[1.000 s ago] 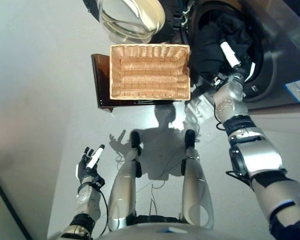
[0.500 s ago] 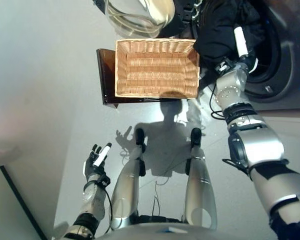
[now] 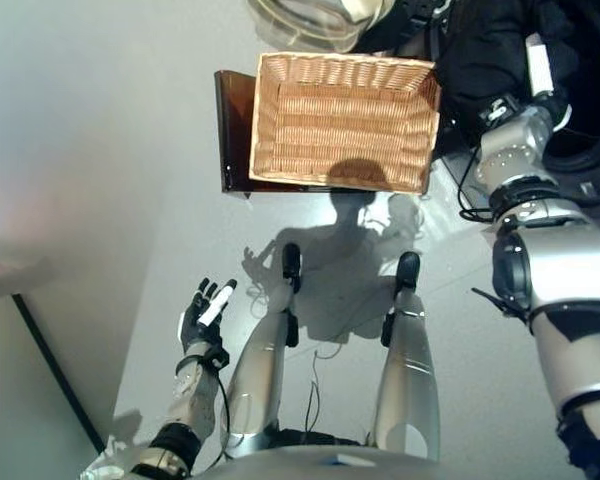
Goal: Pick up the clothes and place them into the washing machine
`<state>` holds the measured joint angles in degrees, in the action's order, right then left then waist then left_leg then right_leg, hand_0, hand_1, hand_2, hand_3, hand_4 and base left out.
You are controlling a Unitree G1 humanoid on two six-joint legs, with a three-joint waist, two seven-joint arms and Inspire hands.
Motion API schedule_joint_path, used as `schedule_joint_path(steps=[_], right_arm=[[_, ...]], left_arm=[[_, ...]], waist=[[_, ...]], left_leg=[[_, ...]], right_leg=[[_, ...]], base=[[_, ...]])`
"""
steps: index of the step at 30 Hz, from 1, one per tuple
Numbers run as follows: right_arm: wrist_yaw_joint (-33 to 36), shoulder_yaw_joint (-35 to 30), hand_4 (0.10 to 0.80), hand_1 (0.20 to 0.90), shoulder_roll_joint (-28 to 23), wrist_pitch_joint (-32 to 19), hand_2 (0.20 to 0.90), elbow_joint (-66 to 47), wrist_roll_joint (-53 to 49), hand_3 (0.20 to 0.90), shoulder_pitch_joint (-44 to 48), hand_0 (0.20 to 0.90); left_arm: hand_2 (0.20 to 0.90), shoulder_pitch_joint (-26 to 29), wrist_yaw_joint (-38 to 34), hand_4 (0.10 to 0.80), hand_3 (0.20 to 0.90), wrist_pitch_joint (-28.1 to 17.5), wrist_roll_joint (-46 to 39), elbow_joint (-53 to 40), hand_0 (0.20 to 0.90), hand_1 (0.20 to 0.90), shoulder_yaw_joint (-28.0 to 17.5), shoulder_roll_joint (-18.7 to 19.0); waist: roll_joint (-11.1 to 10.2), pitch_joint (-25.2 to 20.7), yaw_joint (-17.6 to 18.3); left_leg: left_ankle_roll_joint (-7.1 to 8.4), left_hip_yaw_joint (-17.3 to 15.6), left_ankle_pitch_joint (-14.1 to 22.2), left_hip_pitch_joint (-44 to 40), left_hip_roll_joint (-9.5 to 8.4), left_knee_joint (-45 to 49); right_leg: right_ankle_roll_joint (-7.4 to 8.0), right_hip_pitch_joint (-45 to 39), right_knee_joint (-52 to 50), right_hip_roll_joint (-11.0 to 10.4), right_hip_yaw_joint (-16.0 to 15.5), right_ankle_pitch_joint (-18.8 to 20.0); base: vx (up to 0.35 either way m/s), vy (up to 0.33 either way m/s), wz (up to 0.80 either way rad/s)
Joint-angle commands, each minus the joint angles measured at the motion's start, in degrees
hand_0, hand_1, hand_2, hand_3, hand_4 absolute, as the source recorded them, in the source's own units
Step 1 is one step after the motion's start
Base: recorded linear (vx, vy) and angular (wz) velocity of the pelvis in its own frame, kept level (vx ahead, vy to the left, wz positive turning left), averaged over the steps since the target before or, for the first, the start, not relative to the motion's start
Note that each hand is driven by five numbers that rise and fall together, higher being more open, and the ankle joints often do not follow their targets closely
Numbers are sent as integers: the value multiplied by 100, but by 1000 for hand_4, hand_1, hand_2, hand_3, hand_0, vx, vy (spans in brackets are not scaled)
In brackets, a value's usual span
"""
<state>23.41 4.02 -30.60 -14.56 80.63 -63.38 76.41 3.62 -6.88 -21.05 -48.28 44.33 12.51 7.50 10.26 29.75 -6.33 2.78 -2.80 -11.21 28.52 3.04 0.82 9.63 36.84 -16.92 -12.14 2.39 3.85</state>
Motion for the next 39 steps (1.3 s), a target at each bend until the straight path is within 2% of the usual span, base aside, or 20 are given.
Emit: schedule_joint_path(steps=[1, 10, 15, 30, 39], right_arm=[[-272, 390, 300, 200, -508, -295, 200, -280, 143, 200, 736, 200], [-231, 183, 300, 200, -763, -309, 200, -135, 8, 200, 637, 200], [-183, 112, 300, 200, -1100, -390, 200, -147, -203, 200, 767, 200], [-176, 551, 300, 200, -2190, -396, 200, -33, -338, 200, 1363, 200], [-73, 719, 300, 200, -2505, -670, 200, -185, -615, 200, 1769, 200]], left_arm=[[900, -15, -100, 800, 900, -258, -147, -292, 900, 900, 249, 299], [900, 2, -121, 800, 900, -282, -160, -495, 900, 900, 310, 266], [900, -76, -96, 800, 900, -268, -169, -621, 900, 900, 386, 260], [900, -247, 31, 800, 900, -267, -176, -915, 900, 900, 553, 277], [900, -242, 18, 800, 900, -274, -221, -1014, 900, 900, 616, 270]], waist=[[367, -113, -96], [542, -78, -99], [649, -92, -106], [889, -223, -162], [941, -295, -183]], left_leg=[[330, -125, 511, 215, 168, 525], [342, -136, 471, 285, 129, 476], [359, -156, 496, 269, 106, 452], [403, -178, 433, 291, 53, 313], [462, -141, 319, 306, 41, 112]], right_leg=[[-149, 8, 81, 67, 17, -138], [-144, 149, 53, 56, 98, -146], [-124, 178, -6, 14, 127, -238], [-95, 373, -153, -6, 230, -348], [-84, 514, -274, -5, 239, -448]], base=[[0, 0, 0], [2, 1, 1], [8, 3, -2], [15, -4, 2], [33, -16, 0]])
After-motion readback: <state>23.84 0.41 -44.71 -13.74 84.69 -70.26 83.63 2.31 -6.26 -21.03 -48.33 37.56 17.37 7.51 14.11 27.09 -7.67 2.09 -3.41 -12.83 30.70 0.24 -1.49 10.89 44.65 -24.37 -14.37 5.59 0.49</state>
